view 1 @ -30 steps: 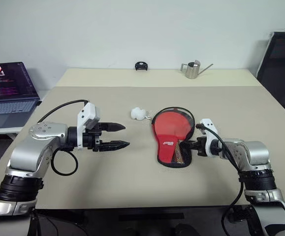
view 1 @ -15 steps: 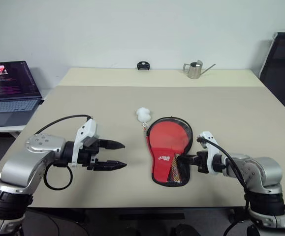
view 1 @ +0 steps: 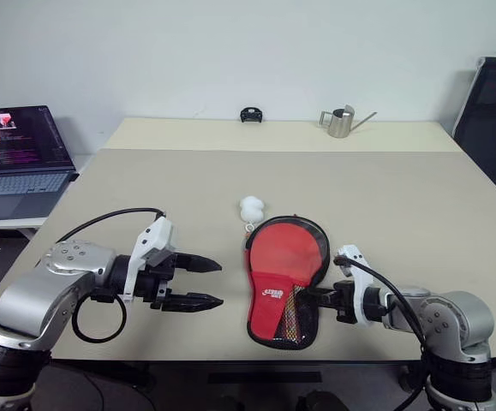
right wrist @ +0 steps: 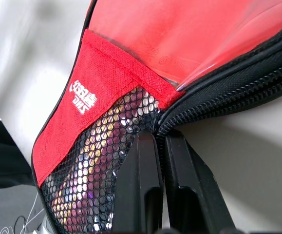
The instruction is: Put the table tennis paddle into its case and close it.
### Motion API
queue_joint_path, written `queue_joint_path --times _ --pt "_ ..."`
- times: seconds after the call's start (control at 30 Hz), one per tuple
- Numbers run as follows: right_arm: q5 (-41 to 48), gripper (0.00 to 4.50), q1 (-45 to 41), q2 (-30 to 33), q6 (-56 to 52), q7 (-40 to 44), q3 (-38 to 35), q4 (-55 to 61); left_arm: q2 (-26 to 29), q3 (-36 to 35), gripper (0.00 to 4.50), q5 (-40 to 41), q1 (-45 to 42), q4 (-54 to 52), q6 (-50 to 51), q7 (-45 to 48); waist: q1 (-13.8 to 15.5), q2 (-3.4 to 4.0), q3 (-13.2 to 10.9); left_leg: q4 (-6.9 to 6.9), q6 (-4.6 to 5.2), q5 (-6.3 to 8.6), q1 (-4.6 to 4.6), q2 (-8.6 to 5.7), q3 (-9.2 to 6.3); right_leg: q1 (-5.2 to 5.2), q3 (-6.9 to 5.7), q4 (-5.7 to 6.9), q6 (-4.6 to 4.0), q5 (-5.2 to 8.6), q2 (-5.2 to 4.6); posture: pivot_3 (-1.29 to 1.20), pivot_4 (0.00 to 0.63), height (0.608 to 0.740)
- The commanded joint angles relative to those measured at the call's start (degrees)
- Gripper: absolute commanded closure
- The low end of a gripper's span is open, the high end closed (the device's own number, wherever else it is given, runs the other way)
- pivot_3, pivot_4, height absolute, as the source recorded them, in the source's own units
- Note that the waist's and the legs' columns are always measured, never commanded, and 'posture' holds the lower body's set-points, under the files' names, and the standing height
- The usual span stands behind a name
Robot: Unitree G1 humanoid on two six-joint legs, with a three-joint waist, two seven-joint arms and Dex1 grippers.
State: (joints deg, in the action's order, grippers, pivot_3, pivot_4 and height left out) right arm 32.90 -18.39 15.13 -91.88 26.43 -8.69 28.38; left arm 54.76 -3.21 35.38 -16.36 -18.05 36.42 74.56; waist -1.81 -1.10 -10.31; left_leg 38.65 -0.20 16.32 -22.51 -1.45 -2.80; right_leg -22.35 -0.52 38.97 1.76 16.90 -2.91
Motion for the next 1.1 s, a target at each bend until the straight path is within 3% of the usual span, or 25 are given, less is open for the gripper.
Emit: queue_joint_path --times 0.03,0.4,0.77,0.9,1.1 --pt "3.3 4.49 1.5 1.4 -0.6 1.0 0.2 3.1 1.0 -1.0 0.93 1.3 -0.1 -2.2 0.2 0.4 0.0 0.00 0.0 0.00 0.00 0.00 0.00 0.00 0.00 0.01 0.00 0.00 0.00 0.00 0.00 0.00 0.150 0.740" --pt "9.3 4.49 5.9 5.1 -0.6 -0.4 -0.2 5.9 2.2 -0.1 0.93 0.8 0.7 -2.9 0.0 2.0 0.1 0.00 0.0 0.00 0.00 0.00 0.01 0.00 -0.01 0.02 -0.02 0.00 0.01 0.01 0.00 0.00 0.150 0.740" --pt "8.6 4.49 4.7 5.5 -0.6 -2.7 -2.3 3.1 1.8 0.6 0.93 0.6 0.1 -3.0 -0.1 1.4 0.1 0.00 0.0 0.01 0.00 0.00 0.01 0.00 -0.01 0.04 -0.02 0.00 0.01 0.01 0.00 0.00 0.150 0.740" --pt "9.5 3.44 5.0 5.9 -0.6 -3.6 -3.5 3.4 1.6 0.7 0.93 0.7 0.3 -3.3 -0.1 1.1 0.1 0.00 0.0 0.02 0.00 0.00 0.01 -0.01 0.00 0.04 -0.02 0.00 0.00 0.01 0.00 0.00 0.150 0.740" --pt "14.7 1.34 6.4 7.6 -0.6 -3.2 -9.3 5.2 1.0 1.4 0.93 0.5 -0.2 -2.9 -0.4 0.8 0.2 -0.01 0.0 0.03 0.00 0.00 0.00 -0.01 -0.01 0.06 -0.02 0.00 0.01 0.01 0.00 0.00 0.150 0.740"
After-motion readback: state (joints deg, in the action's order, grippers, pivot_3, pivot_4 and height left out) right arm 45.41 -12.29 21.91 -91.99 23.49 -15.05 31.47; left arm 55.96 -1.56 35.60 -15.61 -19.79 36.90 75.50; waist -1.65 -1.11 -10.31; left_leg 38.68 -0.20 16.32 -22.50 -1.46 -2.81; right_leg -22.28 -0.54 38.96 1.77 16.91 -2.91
